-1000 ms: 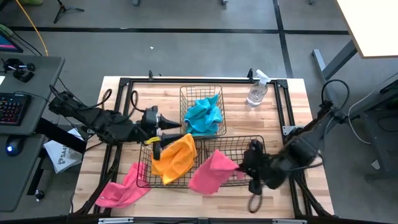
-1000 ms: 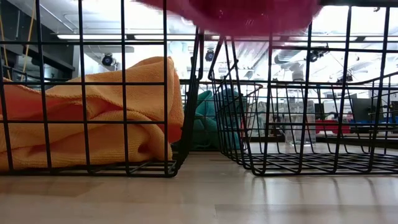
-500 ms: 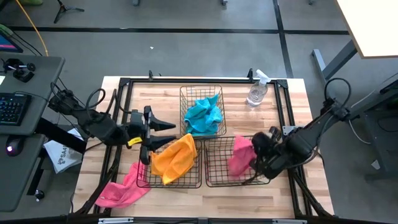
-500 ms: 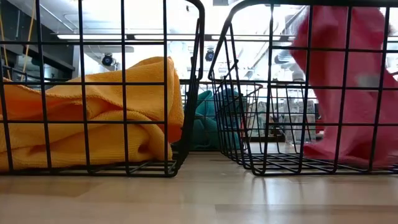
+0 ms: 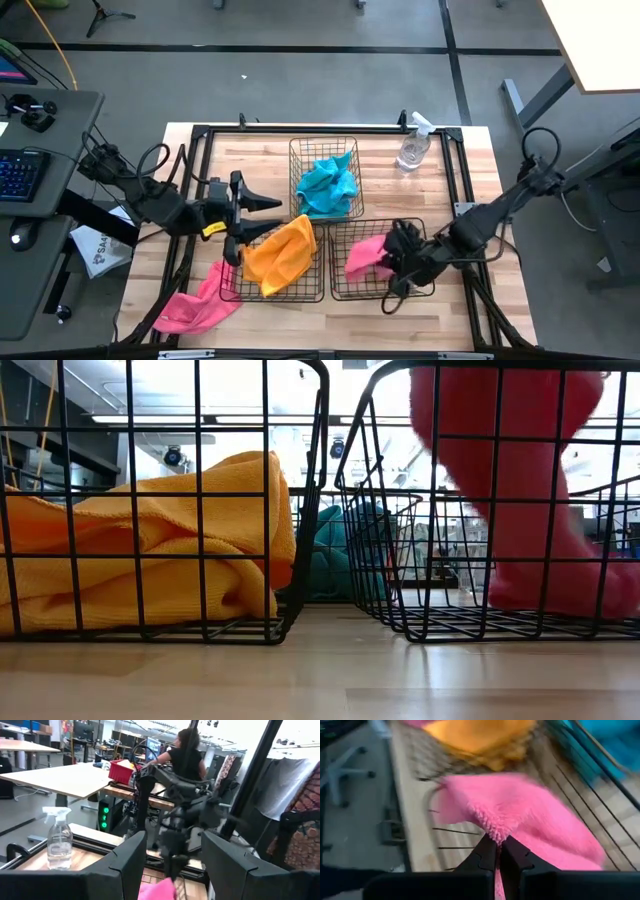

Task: Sort microfiber towel by color & place in baskets
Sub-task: Put the pink towel into the bottom right basket

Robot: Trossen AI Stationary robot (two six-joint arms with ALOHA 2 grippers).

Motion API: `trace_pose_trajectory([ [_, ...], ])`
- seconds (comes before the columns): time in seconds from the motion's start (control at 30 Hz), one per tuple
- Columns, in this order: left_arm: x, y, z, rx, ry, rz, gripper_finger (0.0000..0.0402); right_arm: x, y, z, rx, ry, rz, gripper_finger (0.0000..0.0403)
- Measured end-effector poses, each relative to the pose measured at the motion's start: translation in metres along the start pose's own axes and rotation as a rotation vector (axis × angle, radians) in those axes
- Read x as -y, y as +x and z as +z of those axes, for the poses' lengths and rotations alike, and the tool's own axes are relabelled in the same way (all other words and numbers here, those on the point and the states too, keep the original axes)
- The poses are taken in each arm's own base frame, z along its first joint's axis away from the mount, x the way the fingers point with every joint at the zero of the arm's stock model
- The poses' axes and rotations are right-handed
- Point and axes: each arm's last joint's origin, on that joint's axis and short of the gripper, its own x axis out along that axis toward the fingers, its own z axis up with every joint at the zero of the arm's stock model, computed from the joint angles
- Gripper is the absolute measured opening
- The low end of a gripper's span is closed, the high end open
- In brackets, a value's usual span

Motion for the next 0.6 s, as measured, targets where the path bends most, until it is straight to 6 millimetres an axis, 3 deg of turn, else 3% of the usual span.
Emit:
trace_pose_trajectory([
  [0.1, 0.002, -0.002, 0.0, -0.003, -0.024, -0.011, 0.0179, 0.014, 0.014, -0.007, -0.032, 0.109, -0.074, 0.0009],
  [0.2, 0.005, -0.003, -0.001, -0.007, -0.026, -0.024, 0.0179, 0.024, 0.021, -0.01, -0.087, 0.178, -0.119, 0.0044],
  [0.6, 0.015, -0.012, -0.008, -0.056, -0.048, -0.075, 0.0179, 0.028, 0.025, -0.004, -0.243, 0.157, 0.018, 0.0273],
])
